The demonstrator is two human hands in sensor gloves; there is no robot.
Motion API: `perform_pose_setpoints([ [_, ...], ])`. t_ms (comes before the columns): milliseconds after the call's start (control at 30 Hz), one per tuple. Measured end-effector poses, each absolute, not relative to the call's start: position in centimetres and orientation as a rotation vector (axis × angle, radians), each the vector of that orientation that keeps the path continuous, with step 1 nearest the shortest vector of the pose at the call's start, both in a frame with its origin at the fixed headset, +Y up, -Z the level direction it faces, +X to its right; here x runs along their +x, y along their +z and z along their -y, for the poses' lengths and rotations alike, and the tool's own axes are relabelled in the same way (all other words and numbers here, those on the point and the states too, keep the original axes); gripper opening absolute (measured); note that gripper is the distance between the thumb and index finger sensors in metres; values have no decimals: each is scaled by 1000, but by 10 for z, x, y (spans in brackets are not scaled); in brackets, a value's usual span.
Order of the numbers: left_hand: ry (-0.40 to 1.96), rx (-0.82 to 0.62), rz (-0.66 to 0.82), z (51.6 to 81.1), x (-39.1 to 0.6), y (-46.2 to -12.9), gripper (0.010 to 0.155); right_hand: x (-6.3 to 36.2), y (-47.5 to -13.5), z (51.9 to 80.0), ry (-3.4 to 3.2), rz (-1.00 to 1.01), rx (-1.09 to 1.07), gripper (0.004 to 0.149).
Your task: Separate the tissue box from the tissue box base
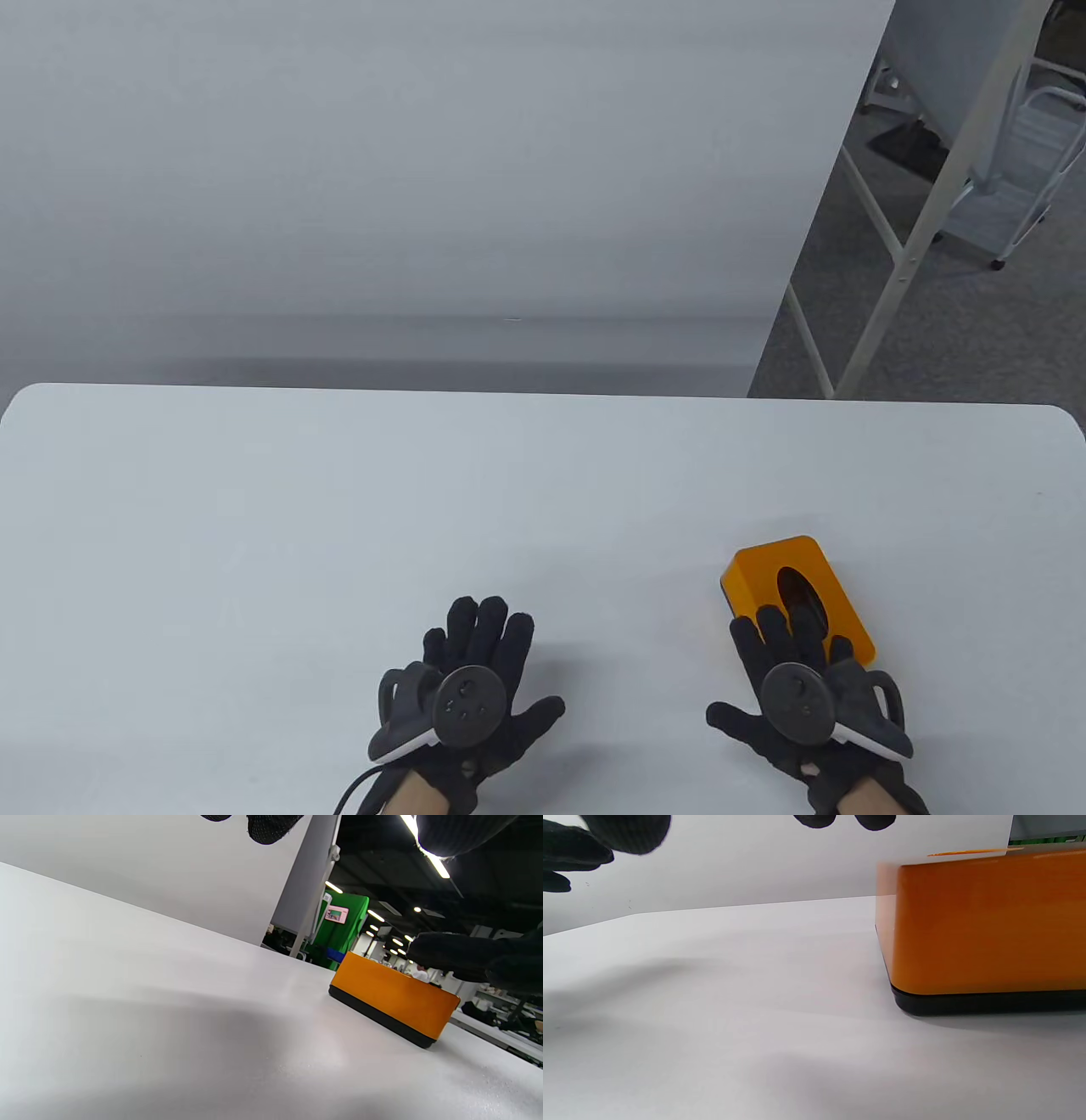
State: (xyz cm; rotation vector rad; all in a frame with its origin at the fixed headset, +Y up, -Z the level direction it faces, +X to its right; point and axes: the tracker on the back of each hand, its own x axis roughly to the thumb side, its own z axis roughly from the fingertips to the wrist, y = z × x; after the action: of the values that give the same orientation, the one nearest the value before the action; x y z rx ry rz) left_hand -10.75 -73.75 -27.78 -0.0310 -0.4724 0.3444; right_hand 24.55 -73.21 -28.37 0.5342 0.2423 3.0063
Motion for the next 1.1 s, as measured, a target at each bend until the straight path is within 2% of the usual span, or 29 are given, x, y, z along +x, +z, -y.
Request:
perform_pose_setpoints([
  [333, 355, -43, 460, 738, -107, -279, 97, 250, -282, 731, 3016, -262, 489, 96],
  [533, 295, -95, 449, 746, -104, -283, 98, 239, -277, 730, 3088, -290, 497, 94],
  [700, 313, -153, 434, 750, -109, -284, 99, 251, -302, 722, 3040, -220, 276, 90],
  [833, 335, -188, 412, 754, -112, -288, 103, 264, -328, 725, 3130, -266, 107, 95],
  [967, 361, -194, 407, 753, -115, -290, 103, 281, -358, 725, 3061, -435, -144, 102],
  [1100, 384, -158, 405, 749, -119, -289, 103, 287, -374, 733, 3045, -642, -251, 106],
])
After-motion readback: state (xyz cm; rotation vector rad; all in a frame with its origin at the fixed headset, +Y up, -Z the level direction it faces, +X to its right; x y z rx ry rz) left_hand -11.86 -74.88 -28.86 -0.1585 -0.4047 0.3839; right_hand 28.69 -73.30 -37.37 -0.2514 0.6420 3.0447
